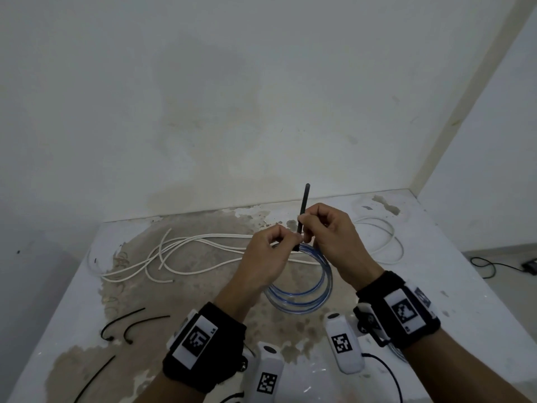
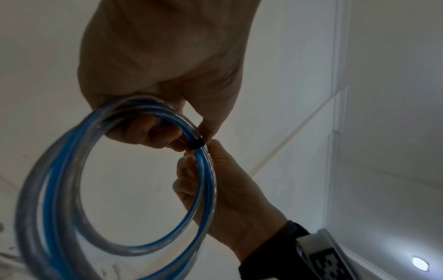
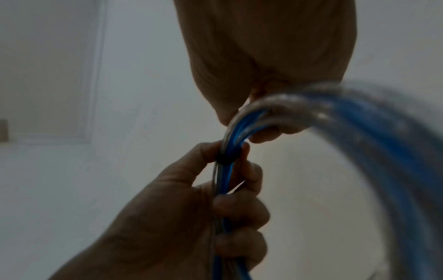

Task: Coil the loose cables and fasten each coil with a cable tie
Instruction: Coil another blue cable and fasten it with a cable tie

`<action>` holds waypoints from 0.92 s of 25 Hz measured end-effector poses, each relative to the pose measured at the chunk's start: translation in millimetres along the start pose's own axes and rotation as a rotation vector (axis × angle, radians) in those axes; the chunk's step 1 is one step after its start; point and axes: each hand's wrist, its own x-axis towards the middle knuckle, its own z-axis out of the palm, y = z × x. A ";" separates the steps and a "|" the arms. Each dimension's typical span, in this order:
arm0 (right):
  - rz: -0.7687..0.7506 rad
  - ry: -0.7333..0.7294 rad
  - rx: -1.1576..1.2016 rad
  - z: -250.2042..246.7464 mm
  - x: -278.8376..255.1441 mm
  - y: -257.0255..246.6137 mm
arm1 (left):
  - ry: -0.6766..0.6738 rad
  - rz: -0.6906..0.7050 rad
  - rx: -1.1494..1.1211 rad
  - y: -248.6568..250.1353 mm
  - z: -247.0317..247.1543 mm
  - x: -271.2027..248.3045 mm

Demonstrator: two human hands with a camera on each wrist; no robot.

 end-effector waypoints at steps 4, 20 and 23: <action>-0.085 -0.085 -0.155 -21.1 -1.6 -9.9 | 0.017 0.086 0.064 -0.7 10.0 4.8; 0.170 -0.031 -0.236 -96.3 -71.0 96.7 | -0.099 -0.179 -0.051 -73.7 78.6 19.1; 0.418 -0.049 -0.266 -102.6 -95.1 165.0 | -0.124 -0.298 0.281 -124.9 62.2 15.7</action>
